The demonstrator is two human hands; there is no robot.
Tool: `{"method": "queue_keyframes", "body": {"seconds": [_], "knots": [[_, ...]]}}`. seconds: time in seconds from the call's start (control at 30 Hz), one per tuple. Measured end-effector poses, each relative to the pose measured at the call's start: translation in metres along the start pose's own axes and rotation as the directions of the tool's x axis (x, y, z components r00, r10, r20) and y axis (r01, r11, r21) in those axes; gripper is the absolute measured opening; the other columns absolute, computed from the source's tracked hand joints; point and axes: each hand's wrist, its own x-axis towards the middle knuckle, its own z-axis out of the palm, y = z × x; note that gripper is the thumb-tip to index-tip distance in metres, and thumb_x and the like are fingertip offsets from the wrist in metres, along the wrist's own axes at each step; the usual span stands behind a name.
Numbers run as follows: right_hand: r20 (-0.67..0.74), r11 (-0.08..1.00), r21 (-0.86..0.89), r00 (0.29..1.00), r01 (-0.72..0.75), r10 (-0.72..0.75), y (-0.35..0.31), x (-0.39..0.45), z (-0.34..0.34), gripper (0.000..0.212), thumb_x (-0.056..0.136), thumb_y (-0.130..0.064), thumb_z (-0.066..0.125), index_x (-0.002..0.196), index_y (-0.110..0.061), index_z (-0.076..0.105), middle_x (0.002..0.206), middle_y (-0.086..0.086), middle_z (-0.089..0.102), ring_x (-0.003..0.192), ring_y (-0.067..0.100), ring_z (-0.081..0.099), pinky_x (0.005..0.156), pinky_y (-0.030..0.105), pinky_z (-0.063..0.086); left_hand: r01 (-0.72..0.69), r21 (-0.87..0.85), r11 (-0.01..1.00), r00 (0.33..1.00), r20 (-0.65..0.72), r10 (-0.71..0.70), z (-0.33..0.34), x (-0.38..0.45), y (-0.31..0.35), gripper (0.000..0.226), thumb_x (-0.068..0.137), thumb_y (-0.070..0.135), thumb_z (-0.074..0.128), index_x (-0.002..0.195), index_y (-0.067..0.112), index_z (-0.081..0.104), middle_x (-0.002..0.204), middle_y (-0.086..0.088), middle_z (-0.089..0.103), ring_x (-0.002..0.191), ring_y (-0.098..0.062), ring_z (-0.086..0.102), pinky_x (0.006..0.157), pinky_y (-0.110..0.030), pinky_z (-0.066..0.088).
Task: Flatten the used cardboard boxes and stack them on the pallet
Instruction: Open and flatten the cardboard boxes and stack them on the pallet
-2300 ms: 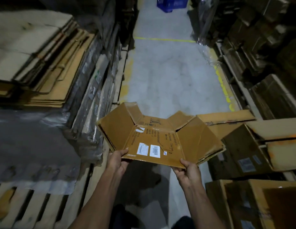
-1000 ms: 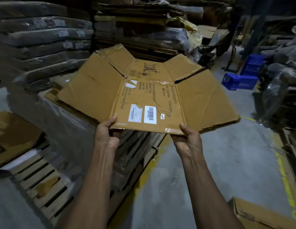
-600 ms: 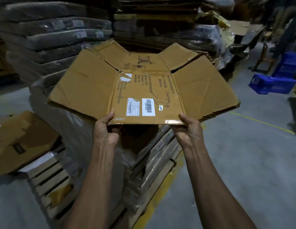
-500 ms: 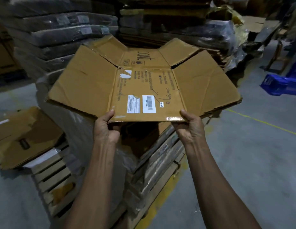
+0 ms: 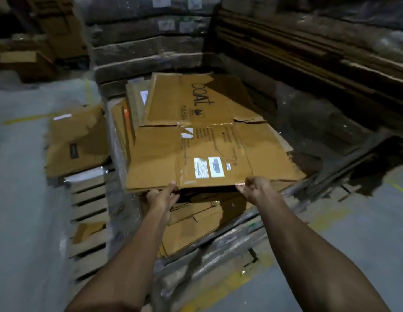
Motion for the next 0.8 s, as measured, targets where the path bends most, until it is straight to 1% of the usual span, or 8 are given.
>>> {"method": "queue_keyframes", "body": {"seconds": [0.1,0.17,0.23,0.3,0.5,0.6,0.7,0.8], "knots": [[-0.034,0.997,-0.070,0.999,0.017,-0.019,-0.010,0.025,0.007,0.031,0.098,0.007,0.045,0.128,-0.002,0.051,0.115,0.021,0.068,0.096,0.035,0.069,0.075,0.052,0.061,0.062,-0.106,0.992,0.998,0.012,-0.061,0.014,0.016,-0.008,0.031,0.094,0.000,0.064,0.120,-0.008,0.051,0.117,-0.025,0.063,0.089,-0.028,0.069,0.082,-0.035,0.057],[-0.051,0.993,-0.109,0.997,0.050,-0.056,-0.018,0.026,0.014,0.025,0.099,0.006,0.046,0.123,-0.001,0.050,0.109,0.021,0.066,0.090,0.032,0.068,0.087,0.047,0.059,0.085,-0.188,0.978,0.996,-0.008,-0.089,0.023,0.021,-0.007,0.020,0.094,-0.003,0.061,0.113,-0.006,0.054,0.115,-0.024,0.064,0.087,-0.029,0.070,0.070,-0.031,0.060],[-0.050,0.986,-0.155,0.996,0.063,-0.071,-0.028,0.024,0.021,0.008,0.100,0.004,0.047,0.107,0.002,0.049,0.111,0.022,0.061,0.101,0.033,0.066,0.089,0.042,0.058,0.085,-0.232,0.969,0.994,-0.041,-0.097,0.031,0.022,-0.007,0.021,0.094,-0.006,0.060,0.114,-0.006,0.053,0.115,-0.022,0.064,0.086,-0.030,0.071,0.059,-0.028,0.060],[-0.080,0.979,-0.184,0.992,0.083,-0.099,-0.037,0.022,0.026,0.010,0.100,0.005,0.048,0.093,0.000,0.045,0.115,0.024,0.060,0.106,0.034,0.065,0.092,0.044,0.057,0.078,-0.246,0.966,0.993,-0.062,-0.096,0.039,0.021,-0.005,0.020,0.094,-0.007,0.060,0.113,-0.007,0.054,0.112,-0.020,0.065,0.082,-0.029,0.071,0.055,-0.025,0.059],[-0.001,0.945,-0.270,0.982,0.182,-0.189,-0.058,0.035,0.044,0.021,0.099,0.001,0.055,0.118,-0.001,0.047,0.115,0.019,0.063,0.100,0.033,0.070,0.073,0.036,0.063,0.034,-0.296,0.955,0.992,-0.108,-0.068,0.060,0.029,0.003,0.004,0.094,-0.005,0.060,0.098,-0.004,0.060,0.103,-0.021,0.068,0.079,-0.027,0.073,0.057,-0.022,0.058],[0.020,0.907,-0.354,0.971,0.230,-0.239,-0.062,0.046,0.049,0.017,0.099,-0.007,0.060,0.111,0.003,0.053,0.107,0.021,0.067,0.088,0.031,0.074,0.074,0.037,0.064,0.025,-0.271,0.962,0.990,-0.126,-0.061,0.068,0.035,0.002,0.009,0.095,-0.003,0.061,0.104,-0.006,0.062,0.102,-0.023,0.069,0.078,-0.025,0.073,0.058,-0.022,0.059],[-0.034,0.872,-0.450,0.972,0.193,-0.232,-0.055,0.059,0.048,0.036,0.100,-0.018,0.061,0.114,0.015,0.057,0.095,0.028,0.071,0.083,0.033,0.075,0.076,0.039,0.063,0.077,-0.168,0.983,0.987,-0.130,-0.099,0.072,0.040,0.000,0.018,0.097,0.003,0.060,0.113,-0.006,0.062,0.105,-0.026,0.069,0.074,-0.024,0.072,0.059,-0.024,0.060],[-0.064,0.801,-0.555,0.948,0.226,-0.312,-0.053,0.071,0.045,0.030,0.100,-0.023,0.062,0.108,0.005,0.062,0.080,0.017,0.072,0.068,0.023,0.075,0.068,0.034,0.063,0.092,-0.073,0.993,0.991,-0.090,-0.099,0.068,0.037,0.002,0.017,0.099,0.007,0.059,0.114,-0.002,0.062,0.105,-0.024,0.071,0.075,-0.024,0.073,0.058,-0.025,0.060]]}}
